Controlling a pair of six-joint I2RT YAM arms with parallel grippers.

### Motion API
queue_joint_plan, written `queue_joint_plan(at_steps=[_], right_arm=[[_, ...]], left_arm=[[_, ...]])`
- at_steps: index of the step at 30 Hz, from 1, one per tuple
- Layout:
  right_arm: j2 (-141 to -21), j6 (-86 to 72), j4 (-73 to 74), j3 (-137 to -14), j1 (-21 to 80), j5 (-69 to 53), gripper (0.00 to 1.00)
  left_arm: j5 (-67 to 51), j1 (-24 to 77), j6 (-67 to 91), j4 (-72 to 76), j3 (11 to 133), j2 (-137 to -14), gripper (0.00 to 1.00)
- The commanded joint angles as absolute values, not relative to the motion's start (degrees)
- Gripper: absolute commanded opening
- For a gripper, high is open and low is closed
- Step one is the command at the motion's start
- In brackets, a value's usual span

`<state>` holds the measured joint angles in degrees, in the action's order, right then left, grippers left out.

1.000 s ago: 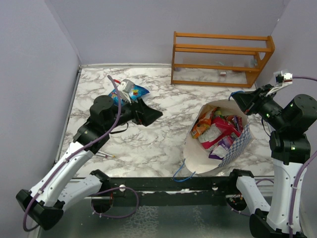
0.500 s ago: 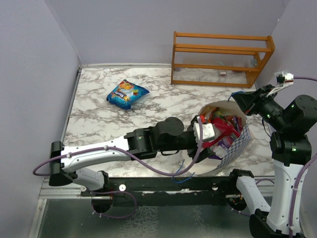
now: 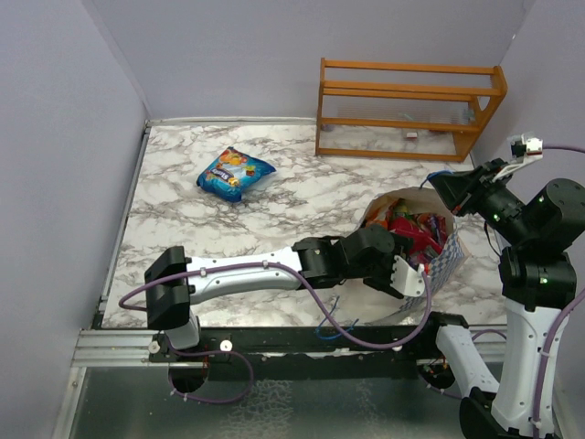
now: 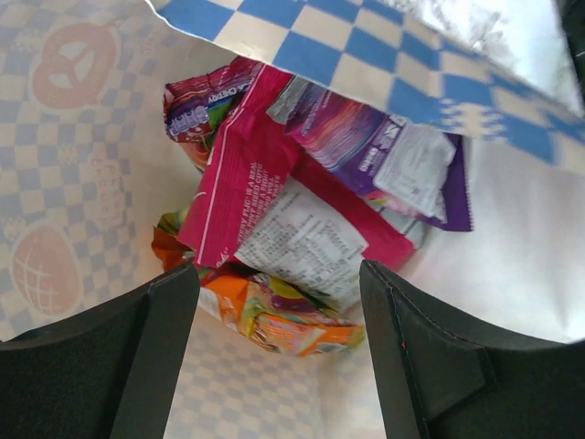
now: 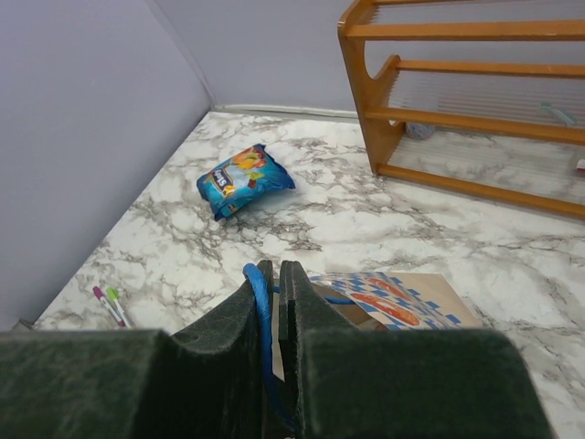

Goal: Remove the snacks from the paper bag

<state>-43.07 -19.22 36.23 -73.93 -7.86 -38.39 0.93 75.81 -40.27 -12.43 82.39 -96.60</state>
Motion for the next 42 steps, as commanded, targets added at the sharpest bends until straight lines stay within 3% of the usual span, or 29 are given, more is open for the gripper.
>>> queue_joint_plan(at_steps=[1,15,22,36,42], right_arm=[[-42.63,-19.63,35.26,-75.55,-7.54,-39.52,0.09],[-42.72,-20.3,34.53,-75.27,-7.47,-39.99,0.09],[-43.02,-20.22,34.37,-75.41,-7.47,-40.03,0.09],[-43.02,-19.88,34.89,-75.91,-7.47,-39.29,0.09],[-42.98,-18.95,35.4,-76.09,-7.47,-38.05,0.09]], left_arm=[[4.75,73.89,-49.44,-10.65,87.06,-100.84,0.73],[-2.69,69.96,-52.79,-10.56,91.24,-108.25,0.63],[-3.56,70.38,-51.87,-8.97,92.26,-109.24,0.48],[-1.64,70.44,-50.91,-10.42,92.18,-108.39,0.0],[6.36,71.1,-44.55,-3.35,87.44,-100.75,0.0]])
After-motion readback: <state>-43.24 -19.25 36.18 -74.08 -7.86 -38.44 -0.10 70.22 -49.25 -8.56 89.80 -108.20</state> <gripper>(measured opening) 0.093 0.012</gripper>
